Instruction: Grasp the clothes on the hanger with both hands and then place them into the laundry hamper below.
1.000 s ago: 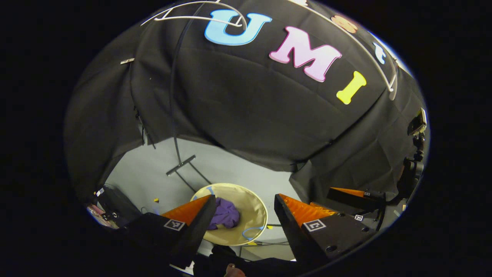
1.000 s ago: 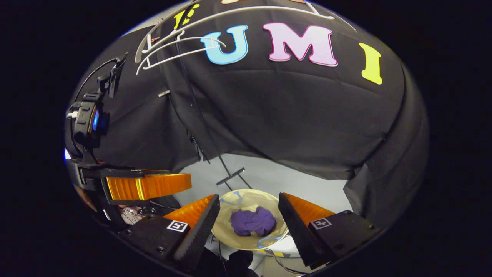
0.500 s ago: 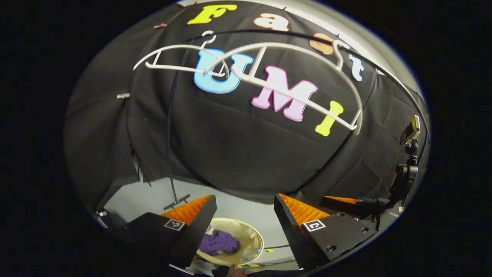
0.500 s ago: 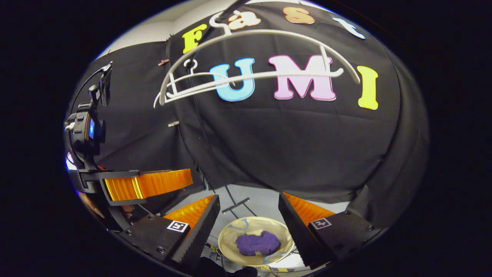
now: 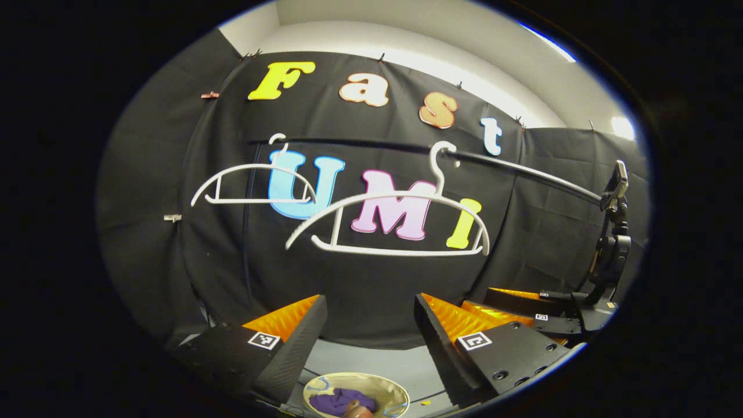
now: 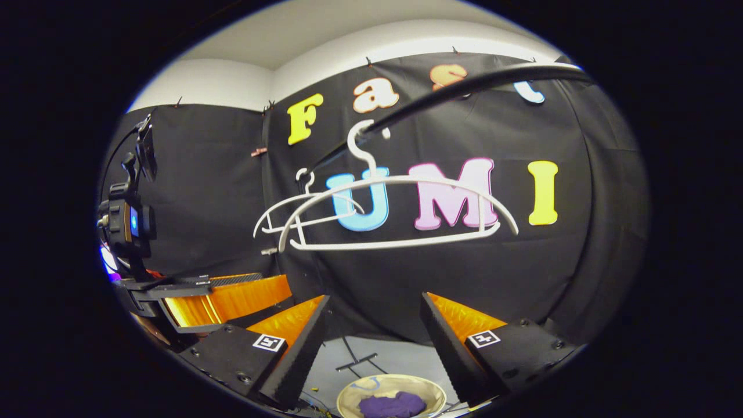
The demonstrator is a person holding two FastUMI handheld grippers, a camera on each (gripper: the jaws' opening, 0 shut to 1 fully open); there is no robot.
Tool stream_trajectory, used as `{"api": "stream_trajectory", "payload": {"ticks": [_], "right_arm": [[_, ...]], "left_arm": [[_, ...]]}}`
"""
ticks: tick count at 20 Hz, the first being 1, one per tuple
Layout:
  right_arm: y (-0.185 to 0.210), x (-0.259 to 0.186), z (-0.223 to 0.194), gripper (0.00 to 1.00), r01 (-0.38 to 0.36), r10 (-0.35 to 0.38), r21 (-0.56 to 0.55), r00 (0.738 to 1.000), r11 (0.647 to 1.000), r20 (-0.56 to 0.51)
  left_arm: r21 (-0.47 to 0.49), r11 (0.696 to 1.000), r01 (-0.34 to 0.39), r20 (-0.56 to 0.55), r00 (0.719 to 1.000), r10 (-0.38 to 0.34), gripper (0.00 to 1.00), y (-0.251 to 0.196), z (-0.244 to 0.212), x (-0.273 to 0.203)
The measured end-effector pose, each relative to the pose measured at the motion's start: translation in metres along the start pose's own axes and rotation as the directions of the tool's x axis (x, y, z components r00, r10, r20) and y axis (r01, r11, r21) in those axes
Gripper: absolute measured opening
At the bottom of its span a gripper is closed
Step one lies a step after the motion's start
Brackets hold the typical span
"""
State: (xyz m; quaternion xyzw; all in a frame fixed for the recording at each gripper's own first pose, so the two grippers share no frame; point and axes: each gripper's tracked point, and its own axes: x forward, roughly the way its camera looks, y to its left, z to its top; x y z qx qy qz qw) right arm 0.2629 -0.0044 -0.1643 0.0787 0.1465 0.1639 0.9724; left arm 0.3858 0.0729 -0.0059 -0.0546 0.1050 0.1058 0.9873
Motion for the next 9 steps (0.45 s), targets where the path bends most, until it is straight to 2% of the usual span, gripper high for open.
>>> {"api": "stream_trajectory", "payload": {"ticks": [5,6,7,8,9], "right_arm": [[0.008,-0.017,0.057,1.0,-0.006,-0.001,0.045,0.987,0.999,0.161],[0.01,-0.025,0.074,0.92,-0.005,-0.004,0.04,0.976,0.999,0.219],[0.01,-0.033,0.091,1.0,0.002,-0.011,0.029,0.96,1.0,0.279],[0.009,-0.041,0.105,1.0,0.011,-0.016,0.016,0.944,1.0,0.33],[0.009,-0.045,0.111,0.92,0.023,-0.023,0.004,0.93,1.0,0.366]], "left_arm": [[0.061,0.998,0.017,0.123,0.992,-0.025,0.95,-0.011,0.05,-0.024],[0.069,0.997,0.017,0.142,0.989,-0.027,0.95,-0.014,0.058,-0.029],[0.077,0.997,0.015,0.157,0.987,-0.027,0.92,-0.016,0.065,-0.033],[0.091,0.996,0.014,0.178,0.983,-0.03,0.95,-0.019,0.074,-0.038],[0.105,0.994,0.009,0.208,0.978,-0.031,0.92,-0.021,0.085,-0.044]]}}
